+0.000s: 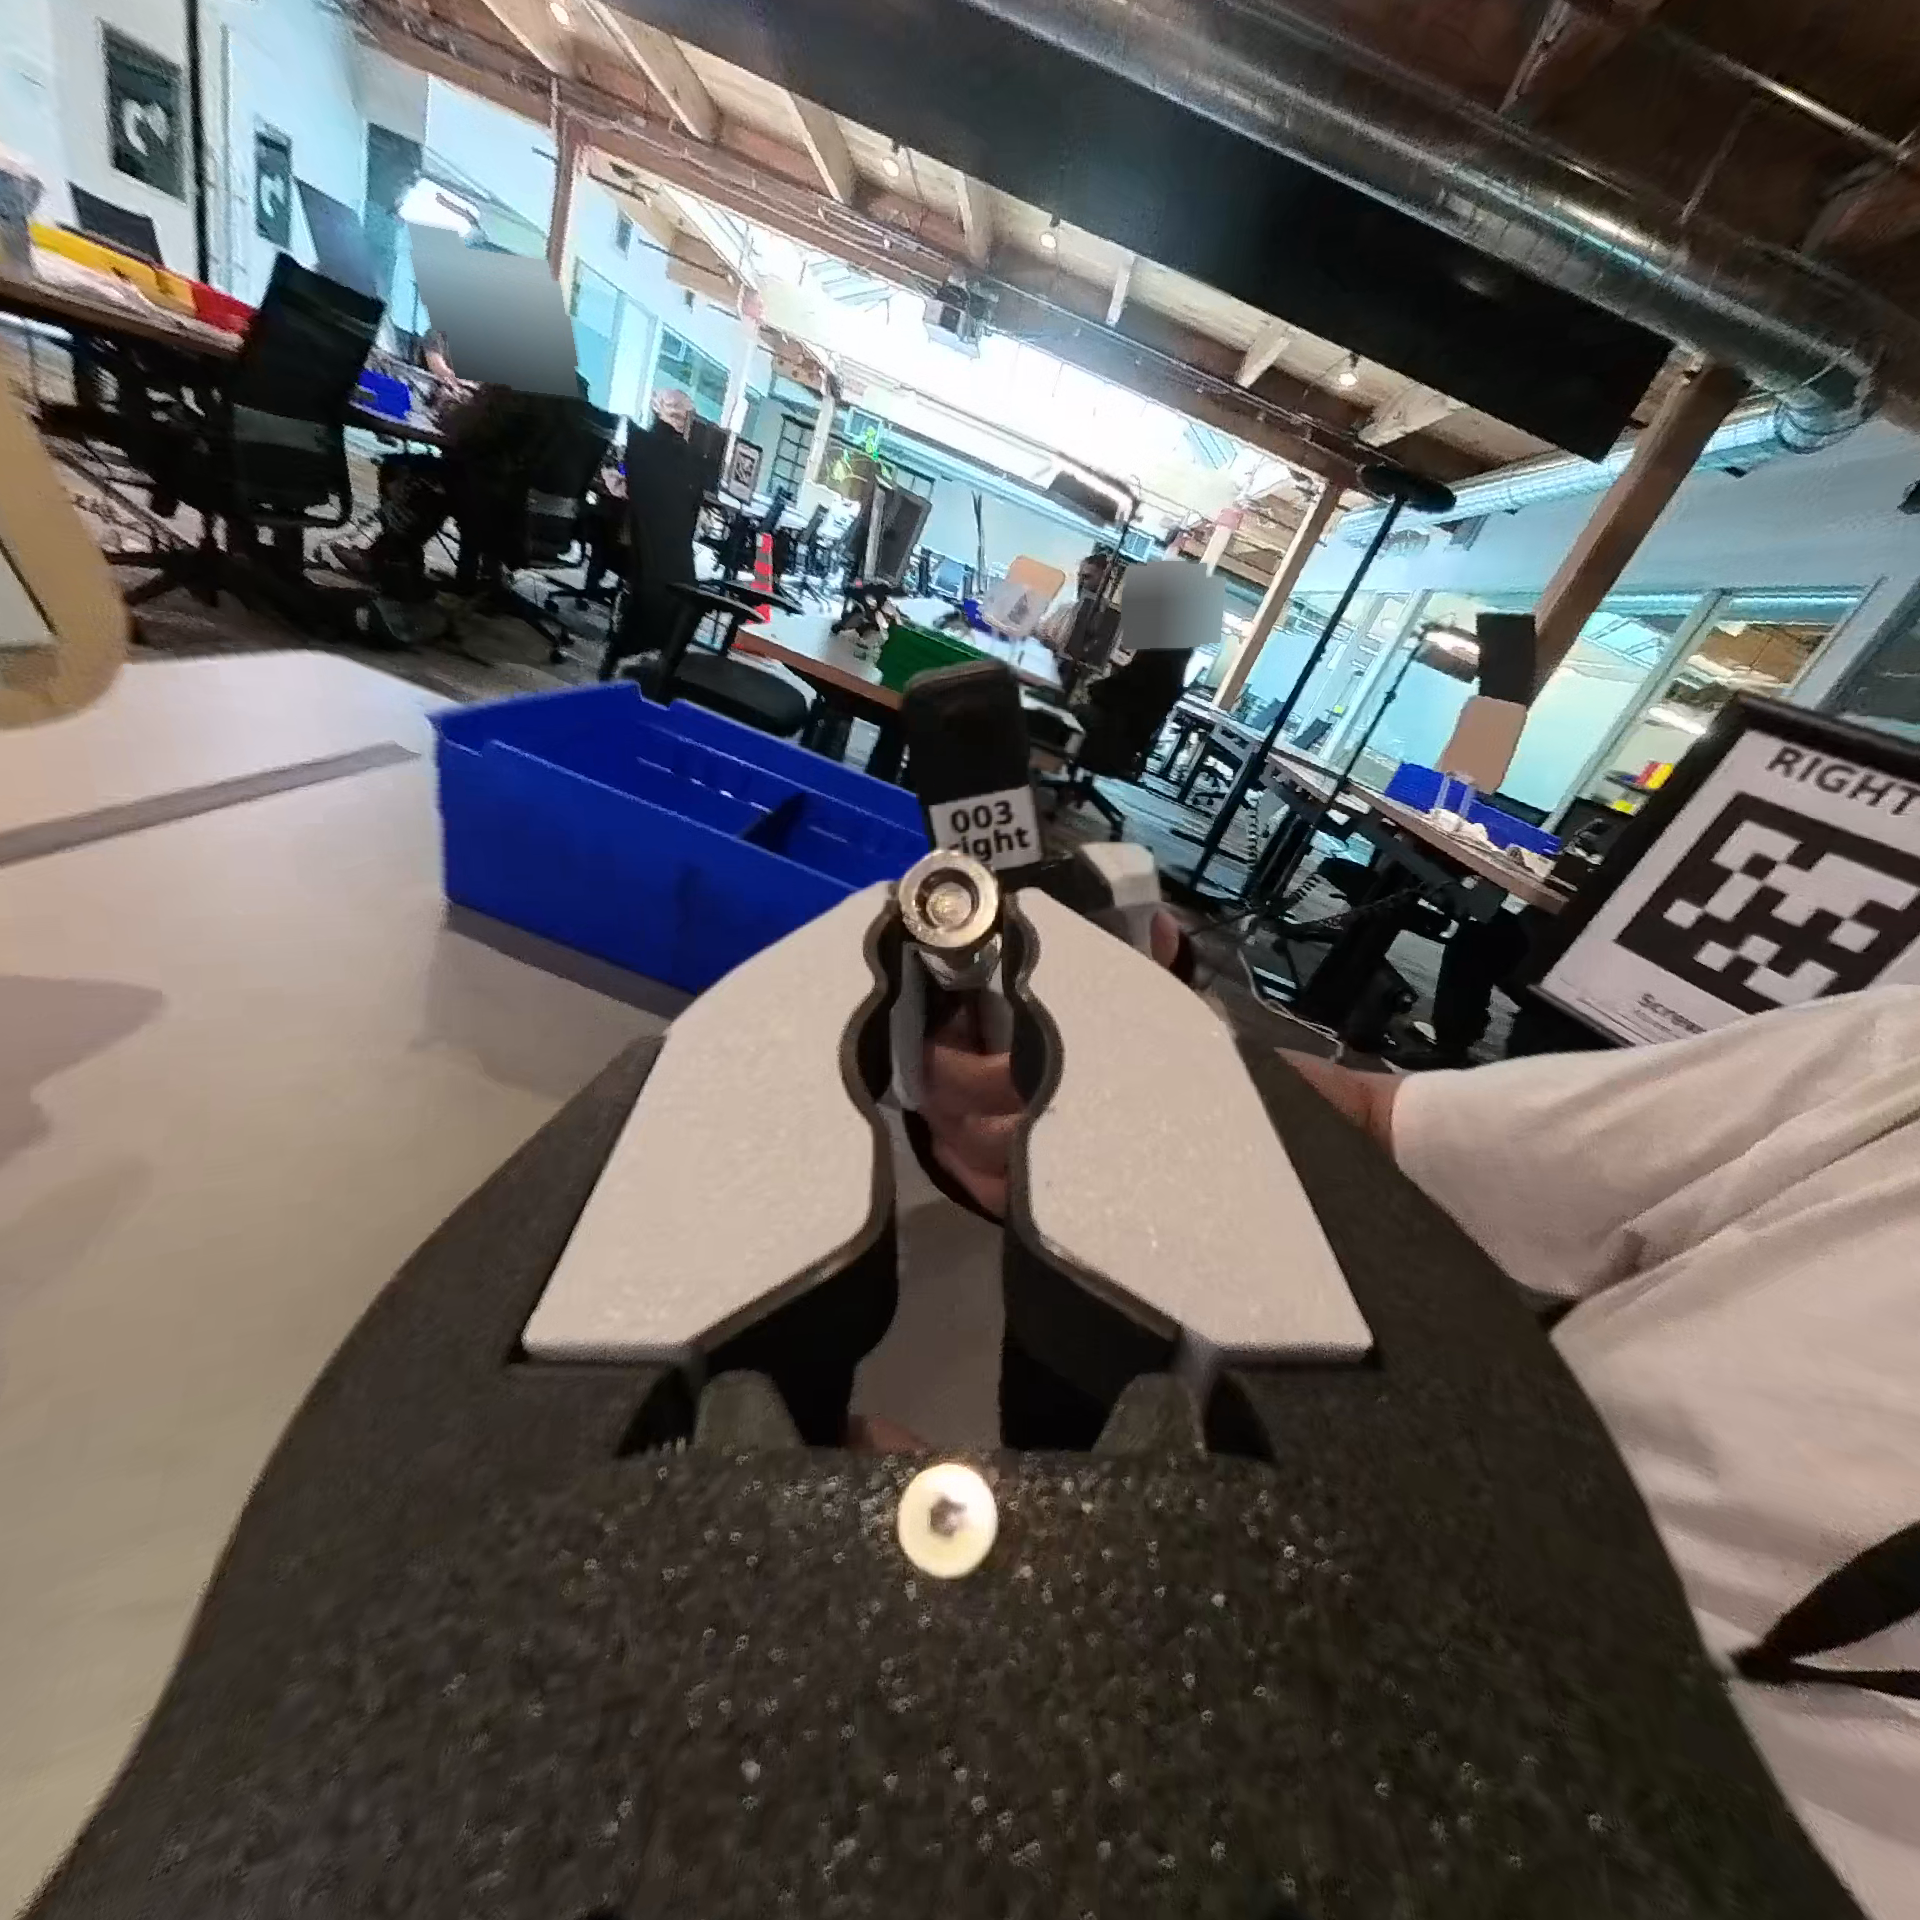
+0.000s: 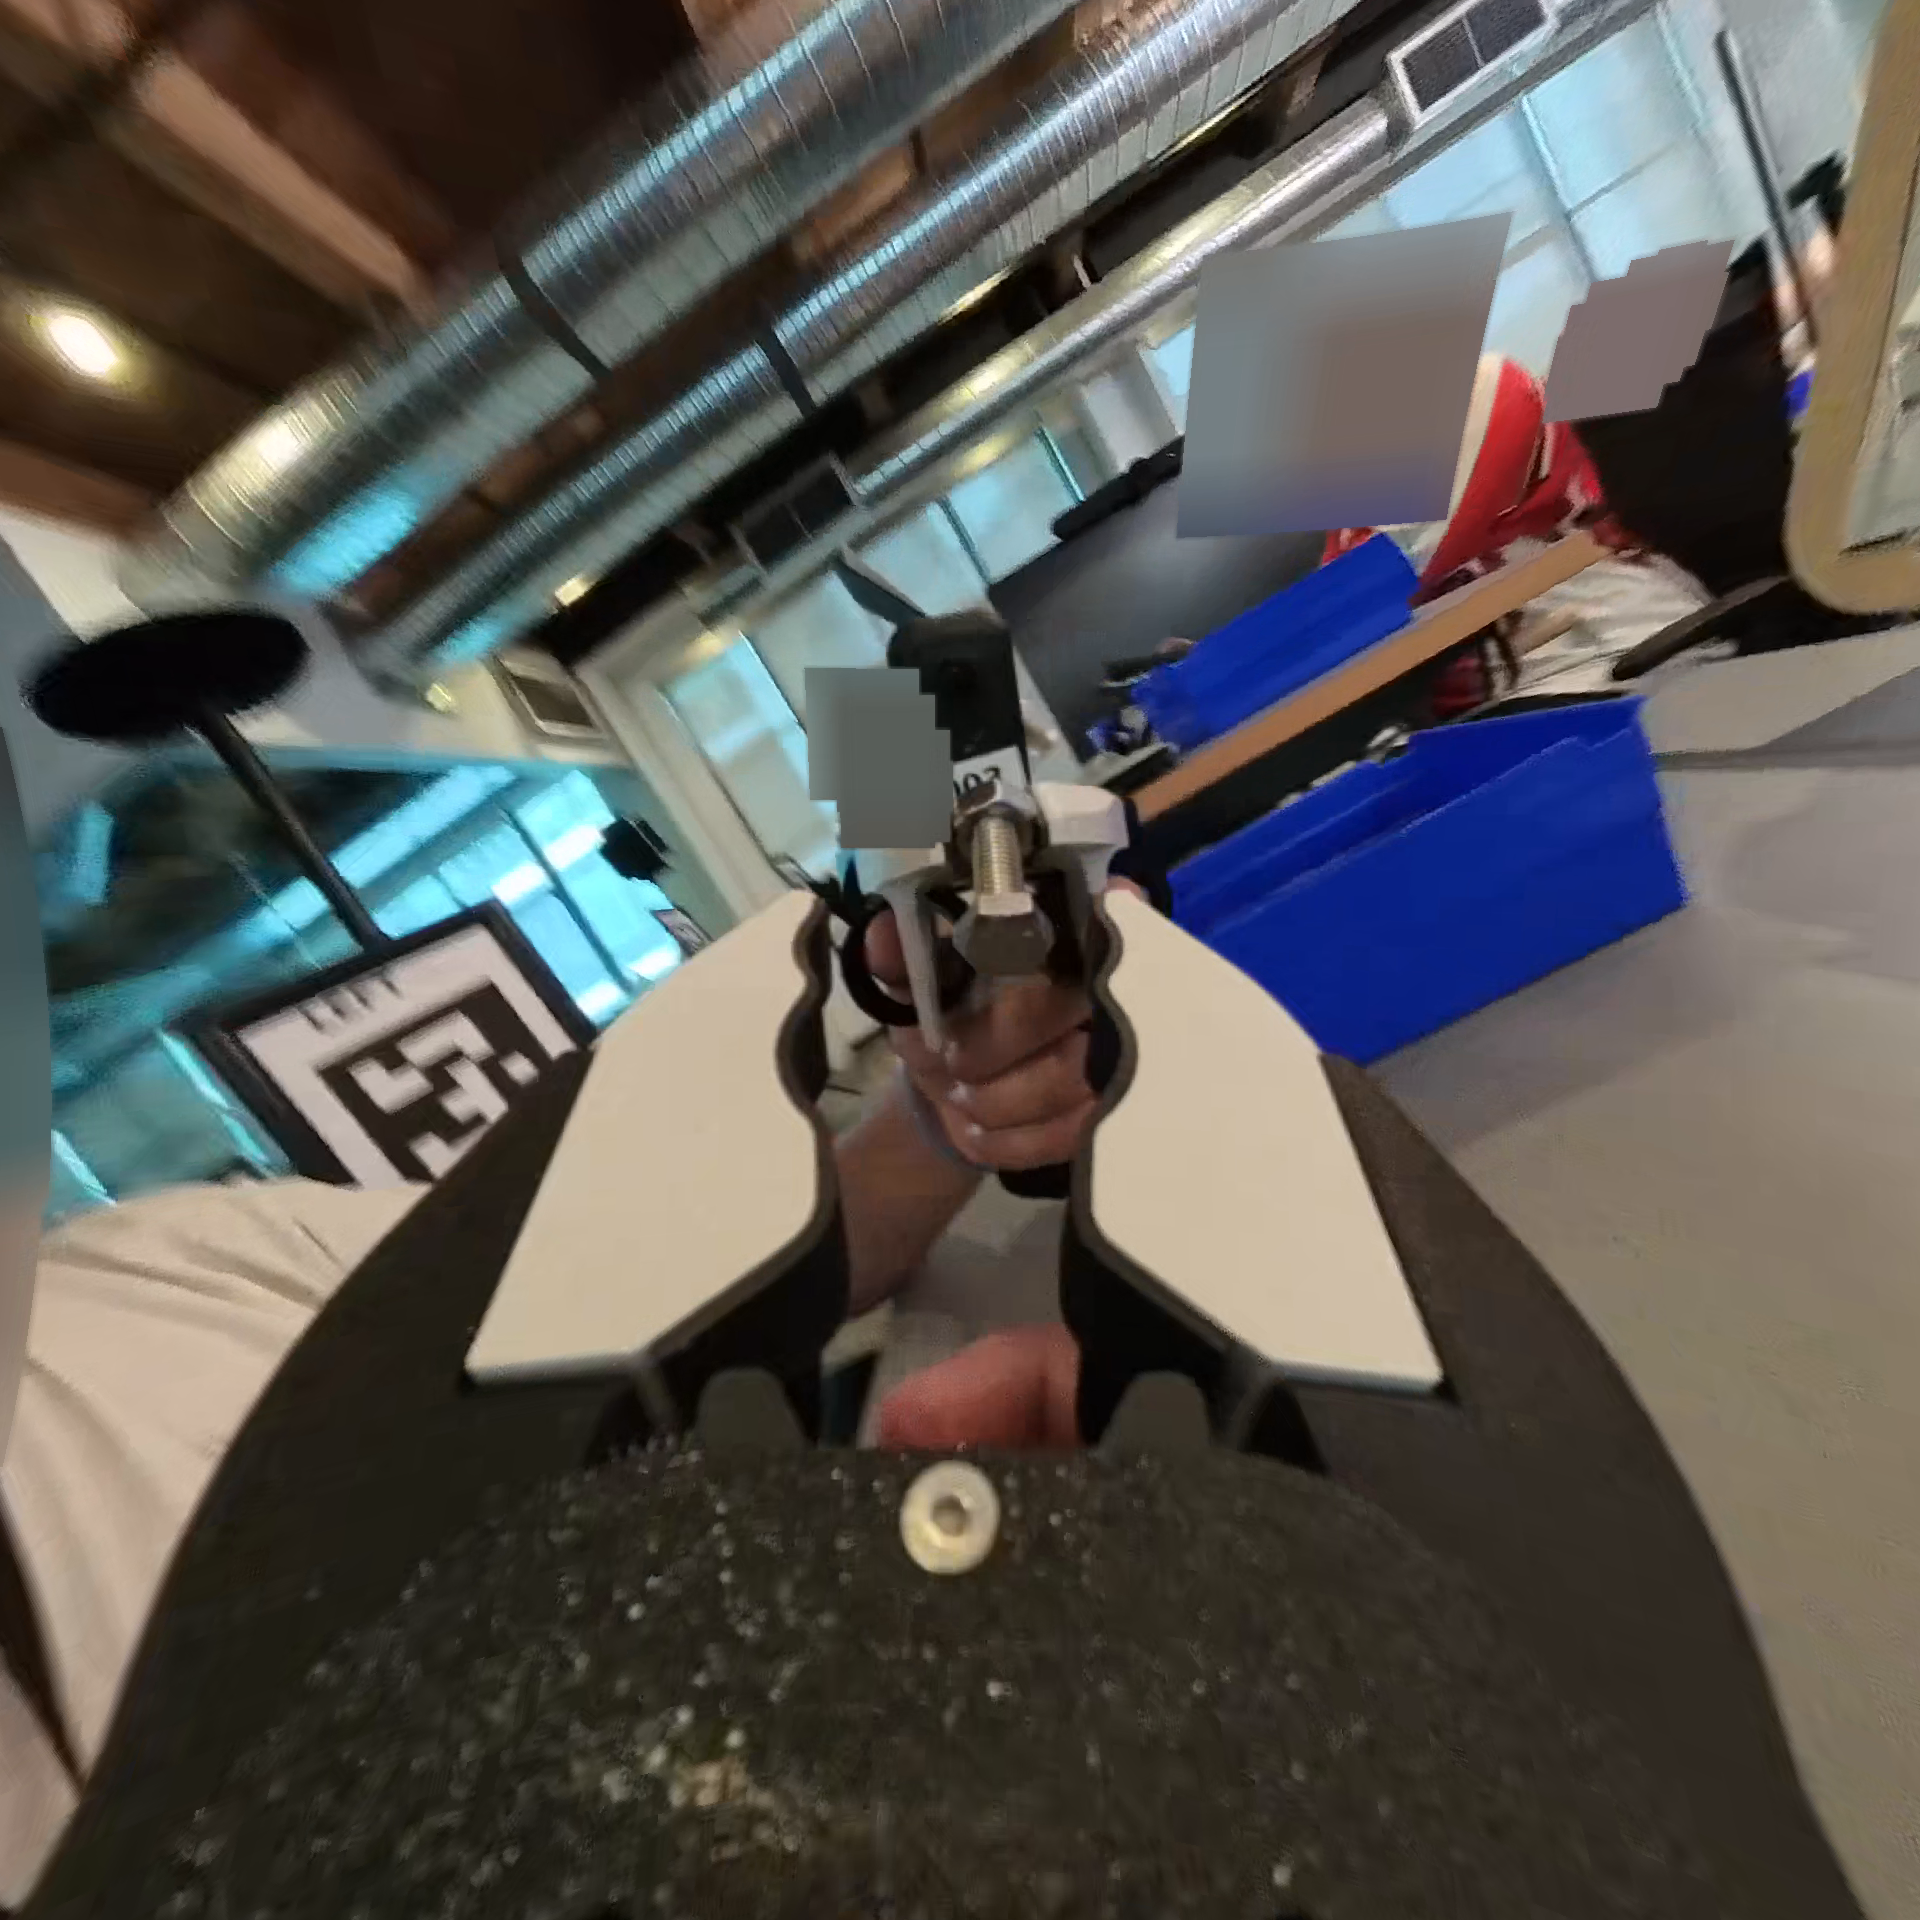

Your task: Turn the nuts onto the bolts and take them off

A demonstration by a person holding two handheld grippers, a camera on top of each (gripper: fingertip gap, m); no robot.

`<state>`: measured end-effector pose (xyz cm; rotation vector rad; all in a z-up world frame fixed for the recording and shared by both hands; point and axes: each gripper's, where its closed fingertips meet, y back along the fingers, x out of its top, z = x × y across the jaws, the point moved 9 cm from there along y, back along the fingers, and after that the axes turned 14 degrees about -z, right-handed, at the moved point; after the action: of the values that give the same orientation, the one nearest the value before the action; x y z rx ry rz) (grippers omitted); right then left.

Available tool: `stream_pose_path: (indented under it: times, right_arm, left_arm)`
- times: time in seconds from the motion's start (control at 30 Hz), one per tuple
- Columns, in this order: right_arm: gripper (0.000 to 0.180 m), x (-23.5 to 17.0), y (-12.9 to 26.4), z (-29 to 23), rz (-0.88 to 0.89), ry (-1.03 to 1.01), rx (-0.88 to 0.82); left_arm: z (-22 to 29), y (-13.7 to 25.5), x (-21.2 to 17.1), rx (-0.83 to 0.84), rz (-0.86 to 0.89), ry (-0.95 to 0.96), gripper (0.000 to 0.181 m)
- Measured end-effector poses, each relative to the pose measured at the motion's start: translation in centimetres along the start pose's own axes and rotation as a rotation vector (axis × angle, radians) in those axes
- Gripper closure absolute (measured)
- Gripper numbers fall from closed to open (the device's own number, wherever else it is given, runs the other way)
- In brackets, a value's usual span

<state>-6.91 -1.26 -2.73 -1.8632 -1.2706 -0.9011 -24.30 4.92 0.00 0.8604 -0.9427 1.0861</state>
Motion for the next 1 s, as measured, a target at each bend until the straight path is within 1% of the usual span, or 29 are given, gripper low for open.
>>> stream_pose_path:
  times: [0.07, 0.23, 0.3, 0.33, 0.4, 0.53, 0.57, 0.63, 0.87, 1.0]
  right_arm:
    - [0.135, 1.0, -0.1, 1.0, 0.026, -0.094, 0.075]
    - [0.135, 3.0, -1.1, 3.0, 0.022, -0.264, 0.235]
    - [0.139, 3.3, -1.5, 3.5, 0.011, -0.299, 0.267]
    - [0.145, 3.4, -1.5, 3.8, 0.018, -0.309, 0.285]
    - [0.162, 3.4, -1.4, 4.3, 0.041, -0.324, 0.290]
    - [0.163, 3.2, -0.8, 5.0, 0.053, -0.255, 0.229]
    - [0.163, 3.3, -0.6, 4.9, 0.051, -0.197, 0.177]
    - [0.164, 3.5, -0.2, 4.2, 0.026, -0.004, 0.032]
    - [0.163, 3.3, -0.4, 0.4, -0.121, 0.981, -0.556]
    - [0.163, 2.4, -1.1, -0.9, -0.188, 1.455, -0.829]
  left_arm:
    - [-0.2, 0.3, 1.0, 0.012, 0.010, -0.032, 0.163]
    - [-1.2, 0.6, 3.2, 0.039, 0.022, -0.106, 0.163]
    - [-1.7, 0.4, 3.6, 0.052, 0.023, -0.124, 0.163]
    - [-2.0, 0.3, 3.7, 0.063, 0.013, -0.131, 0.163]
    - [-2.5, 0.0, 3.8, 0.059, -0.002, -0.137, 0.163]
    - [-3.2, -0.5, 3.5, 0.080, -0.029, -0.127, 0.163]
    - [-3.4, -0.6, 3.4, 0.079, -0.029, -0.112, 0.163]
    - [-3.7, -0.8, 3.2, 0.057, -0.024, -0.069, 0.163]
    - [-3.3, -1.1, 3.3, -0.062, -0.004, 0.088, 0.164]
    - [-3.1, -0.9, 3.2, -0.119, -0.003, 0.158, 0.163]
